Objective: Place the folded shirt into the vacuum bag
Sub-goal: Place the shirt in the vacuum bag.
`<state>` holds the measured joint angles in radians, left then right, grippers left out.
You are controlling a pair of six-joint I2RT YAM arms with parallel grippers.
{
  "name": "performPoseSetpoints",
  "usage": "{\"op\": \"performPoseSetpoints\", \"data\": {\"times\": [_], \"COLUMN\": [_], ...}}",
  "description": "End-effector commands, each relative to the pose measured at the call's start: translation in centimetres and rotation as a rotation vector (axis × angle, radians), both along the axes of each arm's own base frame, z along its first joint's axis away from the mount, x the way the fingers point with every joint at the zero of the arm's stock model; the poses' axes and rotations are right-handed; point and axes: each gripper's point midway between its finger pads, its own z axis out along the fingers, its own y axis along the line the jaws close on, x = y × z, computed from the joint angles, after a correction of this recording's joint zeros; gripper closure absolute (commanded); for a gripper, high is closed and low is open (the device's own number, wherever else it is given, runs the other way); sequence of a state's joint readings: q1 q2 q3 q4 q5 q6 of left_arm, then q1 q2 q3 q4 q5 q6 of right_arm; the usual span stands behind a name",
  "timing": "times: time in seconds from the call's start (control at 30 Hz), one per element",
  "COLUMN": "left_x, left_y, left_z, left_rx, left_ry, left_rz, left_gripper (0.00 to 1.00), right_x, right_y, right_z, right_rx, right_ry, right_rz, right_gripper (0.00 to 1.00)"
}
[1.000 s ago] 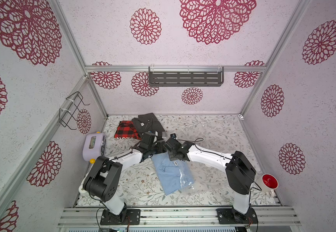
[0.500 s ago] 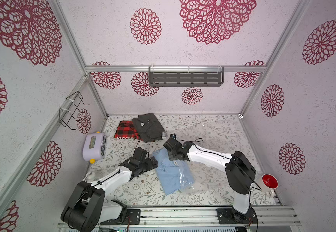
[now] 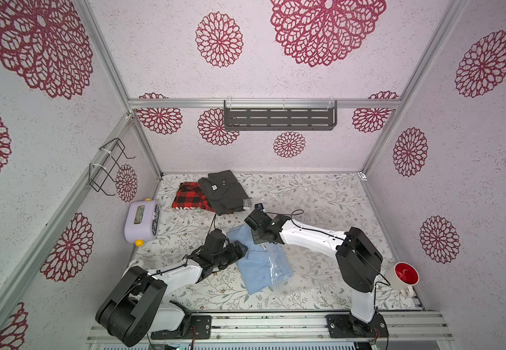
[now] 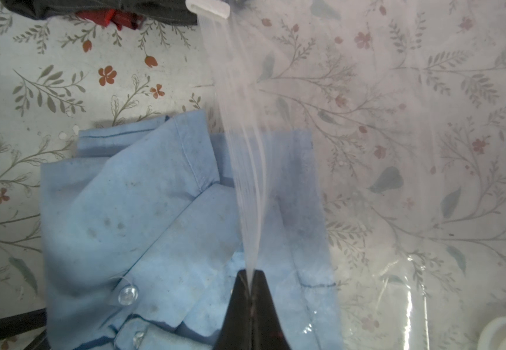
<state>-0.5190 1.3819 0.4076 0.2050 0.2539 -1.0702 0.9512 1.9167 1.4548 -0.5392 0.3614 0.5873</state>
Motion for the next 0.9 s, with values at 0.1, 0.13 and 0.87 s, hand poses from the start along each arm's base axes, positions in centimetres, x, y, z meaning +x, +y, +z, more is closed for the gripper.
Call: {"op": "performPoseSetpoints", "data": {"times": [0.1, 0.13, 0.87], "left_x": [-0.7, -0.6, 2.5], "left_y": [-0.7, -0.6, -4.9], "left_z": [-1.1, -0.8, 4.9], "left_rx": [-0.031, -0.032, -0.123], "left_ry": [0.019, 0.006, -0.141], "left_rz": [0.036, 0.043, 0.005], "left_gripper": [0.54, 0.61, 0.97], "right_x": [0.2, 0.3, 1.1], "right_y": [1.0, 0.9, 1.7], "right_z": [1.3, 1.3, 2.9], "right_rx": [0.039, 0.035, 0.04], "right_ry": [-0.017, -0.018, -0.045], "right_rz": [-0.008, -0.01, -0.016], "right_gripper": [1.0, 1.0, 1.0]}}
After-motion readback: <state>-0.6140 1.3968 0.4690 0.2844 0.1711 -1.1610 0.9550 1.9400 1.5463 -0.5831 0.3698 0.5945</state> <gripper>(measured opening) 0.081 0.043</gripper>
